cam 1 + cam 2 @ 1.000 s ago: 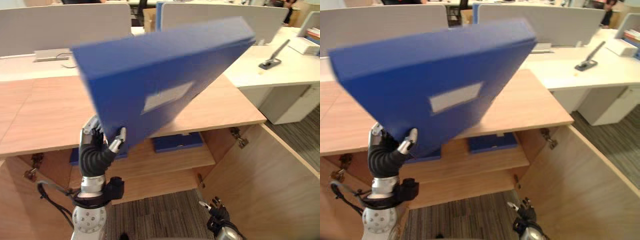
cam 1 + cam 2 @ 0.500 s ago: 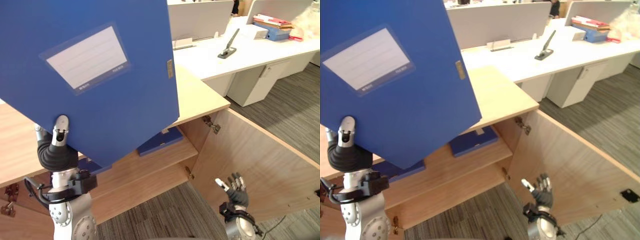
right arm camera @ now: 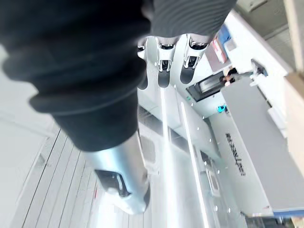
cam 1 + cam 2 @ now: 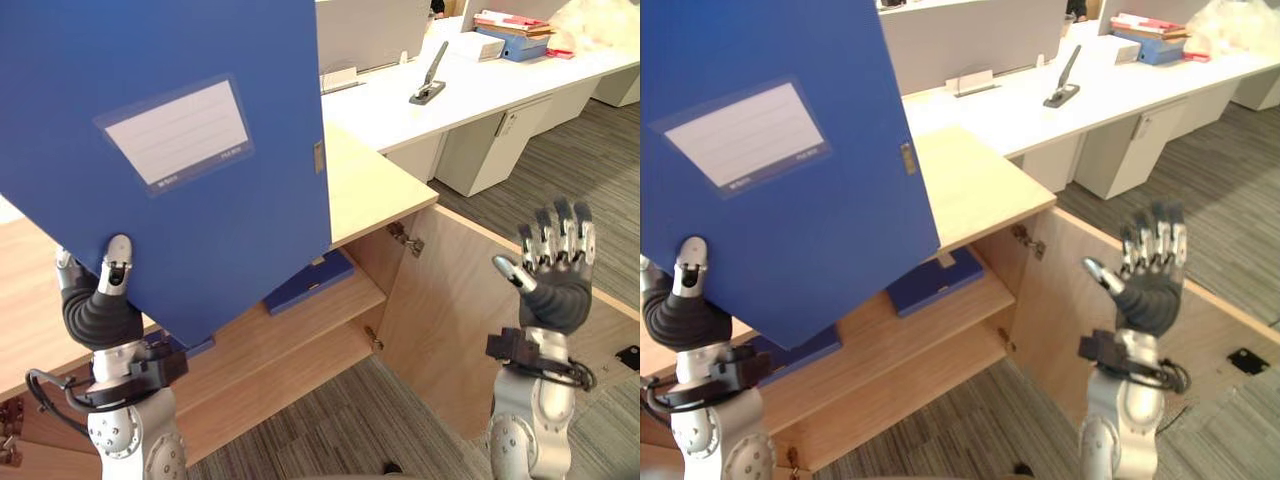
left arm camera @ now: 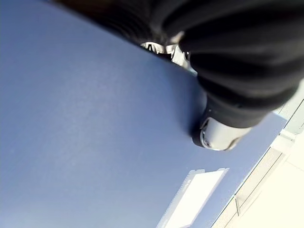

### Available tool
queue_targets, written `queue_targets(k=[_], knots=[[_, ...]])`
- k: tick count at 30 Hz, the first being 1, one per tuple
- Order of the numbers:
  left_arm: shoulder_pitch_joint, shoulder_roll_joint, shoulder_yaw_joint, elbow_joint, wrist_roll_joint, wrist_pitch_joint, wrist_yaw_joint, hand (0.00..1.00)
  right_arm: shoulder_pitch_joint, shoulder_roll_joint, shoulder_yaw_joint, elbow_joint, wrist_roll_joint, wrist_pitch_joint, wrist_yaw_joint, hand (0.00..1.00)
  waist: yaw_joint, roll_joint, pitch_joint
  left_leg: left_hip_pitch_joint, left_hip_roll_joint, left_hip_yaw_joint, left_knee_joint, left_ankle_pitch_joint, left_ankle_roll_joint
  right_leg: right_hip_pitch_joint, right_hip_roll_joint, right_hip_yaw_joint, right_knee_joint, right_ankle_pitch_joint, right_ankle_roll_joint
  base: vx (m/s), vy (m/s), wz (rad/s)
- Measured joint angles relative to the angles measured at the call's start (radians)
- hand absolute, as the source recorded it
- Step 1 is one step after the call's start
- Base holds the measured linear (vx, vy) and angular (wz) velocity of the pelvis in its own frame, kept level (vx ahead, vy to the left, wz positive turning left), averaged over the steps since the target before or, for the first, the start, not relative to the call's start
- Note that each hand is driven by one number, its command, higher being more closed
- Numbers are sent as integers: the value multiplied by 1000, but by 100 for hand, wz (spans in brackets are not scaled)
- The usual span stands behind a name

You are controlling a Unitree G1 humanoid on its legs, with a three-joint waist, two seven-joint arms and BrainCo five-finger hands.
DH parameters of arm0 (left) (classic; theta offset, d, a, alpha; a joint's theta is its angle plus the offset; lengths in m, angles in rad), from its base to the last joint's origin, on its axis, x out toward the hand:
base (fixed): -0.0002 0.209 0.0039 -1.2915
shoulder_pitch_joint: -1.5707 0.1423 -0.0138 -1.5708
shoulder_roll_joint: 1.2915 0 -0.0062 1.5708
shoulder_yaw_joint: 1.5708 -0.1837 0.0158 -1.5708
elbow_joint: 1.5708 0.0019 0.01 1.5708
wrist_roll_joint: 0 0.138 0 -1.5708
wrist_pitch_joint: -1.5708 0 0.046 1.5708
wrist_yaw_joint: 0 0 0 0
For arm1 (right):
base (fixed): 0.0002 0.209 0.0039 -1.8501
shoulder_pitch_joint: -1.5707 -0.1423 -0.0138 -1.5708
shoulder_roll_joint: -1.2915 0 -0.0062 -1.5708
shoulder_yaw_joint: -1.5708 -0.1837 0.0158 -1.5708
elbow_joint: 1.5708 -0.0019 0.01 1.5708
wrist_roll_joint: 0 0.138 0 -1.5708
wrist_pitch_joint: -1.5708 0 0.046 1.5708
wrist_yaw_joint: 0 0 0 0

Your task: Walk over to the cabinet, pick up the folder, carry it to the office cabinet, place the folder inside the office cabinet, then close the office cabinet door

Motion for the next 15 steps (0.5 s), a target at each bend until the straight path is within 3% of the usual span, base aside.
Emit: queue_targets(k=[4, 15], knots=[[-10, 12, -50, 0, 0, 7, 1, 100, -192, -97, 150, 61, 92, -1, 19, 0, 12, 0, 0, 5, 1, 2, 0, 0, 0, 5, 1, 0, 2, 0, 0, 8, 0, -1], [-30, 47, -170, 1, -11, 14, 6, 100, -518, -109, 394, 357, 218, 2, 15, 0, 76, -3, 1, 34, 0, 2, -27, 10, -2, 28, 3, -5, -3, 0, 0, 1, 0, 0]])
